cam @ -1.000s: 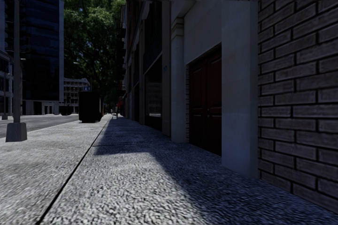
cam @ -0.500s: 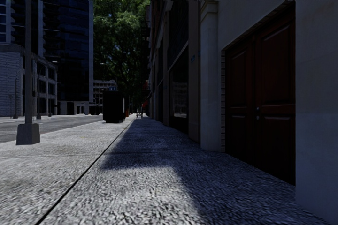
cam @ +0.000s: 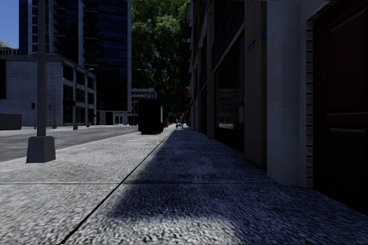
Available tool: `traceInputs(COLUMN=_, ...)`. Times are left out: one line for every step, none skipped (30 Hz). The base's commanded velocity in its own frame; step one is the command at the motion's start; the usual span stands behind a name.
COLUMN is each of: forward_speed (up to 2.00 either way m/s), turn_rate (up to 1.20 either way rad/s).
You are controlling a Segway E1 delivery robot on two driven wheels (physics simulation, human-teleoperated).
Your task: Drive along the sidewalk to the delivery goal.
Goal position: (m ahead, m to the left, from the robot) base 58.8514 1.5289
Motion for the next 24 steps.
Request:
traceInputs(forward_speed=1.99, turn_rate=0.44)
traceInputs(forward_speed=1.99, turn_rate=0.44)
traceInputs(forward_speed=1.99, turn_rate=0.44)
traceInputs(forward_speed=1.99, turn_rate=0.44)
traceInputs(forward_speed=1.99, turn_rate=0.44)
traceInputs(forward_speed=1.99, turn_rate=0.44)
traceInputs(forward_speed=1.99, turn_rate=0.44)
traceInputs(forward_speed=1.99, turn_rate=0.43)
traceInputs(forward_speed=1.99, turn_rate=0.00)
traceInputs(forward_speed=1.99, turn_rate=0.00)
traceInputs(forward_speed=1.99, turn_rate=0.00)
traceInputs(forward_speed=1.99, turn_rate=0.00)
traceInputs(forward_speed=1.99, turn_rate=0.00)
traceInputs(forward_speed=1.99, turn_rate=0.00)
traceInputs(forward_speed=1.99, turn_rate=0.00)
traceInputs(forward_speed=1.99, turn_rate=0.00)
traceInputs(forward_speed=1.99, turn_rate=0.00)
traceInputs(forward_speed=1.99, turn_rate=0.00)
traceInputs(forward_speed=1.99, turn_rate=0.00)
traceInputs(forward_speed=1.99, turn_rate=0.00)
traceInputs(forward_speed=1.99, turn_rate=0.00)
traceInputs(forward_speed=1.99, turn_rate=0.00)
traceInputs(forward_speed=1.99, turn_rate=0.00)
traceInputs(forward_speed=1.99, turn_rate=0.00)
